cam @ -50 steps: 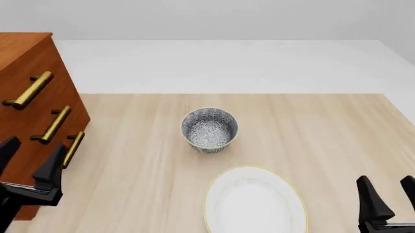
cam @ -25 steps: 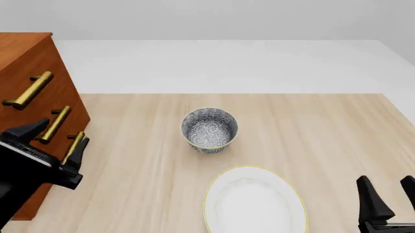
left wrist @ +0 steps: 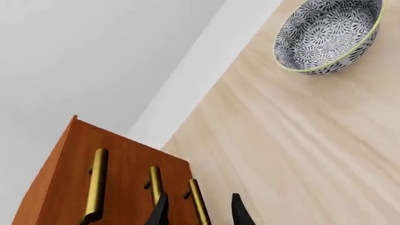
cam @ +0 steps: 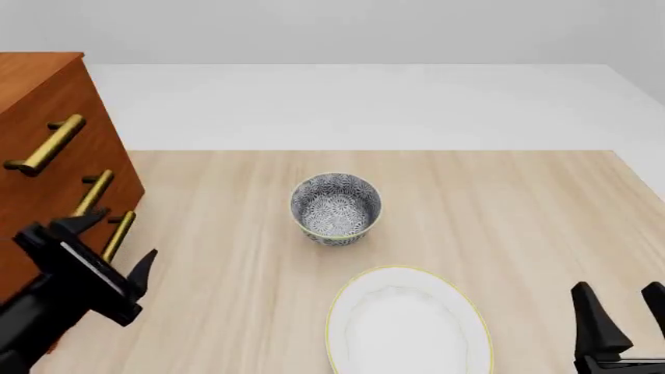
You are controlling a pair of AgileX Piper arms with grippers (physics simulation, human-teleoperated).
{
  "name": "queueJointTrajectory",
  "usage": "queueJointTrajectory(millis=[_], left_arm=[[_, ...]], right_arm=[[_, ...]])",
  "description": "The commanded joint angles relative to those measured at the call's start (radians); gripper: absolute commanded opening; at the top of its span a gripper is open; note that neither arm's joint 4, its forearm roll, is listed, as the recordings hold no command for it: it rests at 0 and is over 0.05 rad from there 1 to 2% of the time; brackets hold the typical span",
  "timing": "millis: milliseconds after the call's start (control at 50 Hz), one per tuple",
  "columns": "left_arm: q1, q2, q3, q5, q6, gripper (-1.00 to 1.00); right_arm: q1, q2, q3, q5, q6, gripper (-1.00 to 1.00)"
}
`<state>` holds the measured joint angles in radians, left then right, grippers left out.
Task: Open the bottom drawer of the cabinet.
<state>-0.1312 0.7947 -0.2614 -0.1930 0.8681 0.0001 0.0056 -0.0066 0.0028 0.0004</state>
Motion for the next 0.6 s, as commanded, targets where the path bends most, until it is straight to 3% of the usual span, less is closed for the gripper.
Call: queueJointTrajectory(millis=[20, 260, 460, 560, 600], left_arm=[[0.017, 0.044, 0.048, -0.057, 0.152, 1.00], [0.061, 0.148, 0.093, -0.148, 0.263, 1.00], [0.083, 0.220, 0.119, -0.221, 0.308, 1.00], [0.102, 0.316, 0.166, -0.354, 0.405, 1.00], [0.100, 0.334, 0.164, -0.370, 0.412, 1.00]], right_arm=[[0.000, 0.000, 0.000, 0.000, 0.000, 1.00], [0.000, 0.000, 0.000, 0.000, -0.001, 1.00], [0.000, 0.000, 0.000, 0.000, 0.000, 1.00], [0.000, 0.000, 0.000, 0.000, 0.000, 1.00], [0.000, 0.000, 0.000, 0.000, 0.000, 1.00]])
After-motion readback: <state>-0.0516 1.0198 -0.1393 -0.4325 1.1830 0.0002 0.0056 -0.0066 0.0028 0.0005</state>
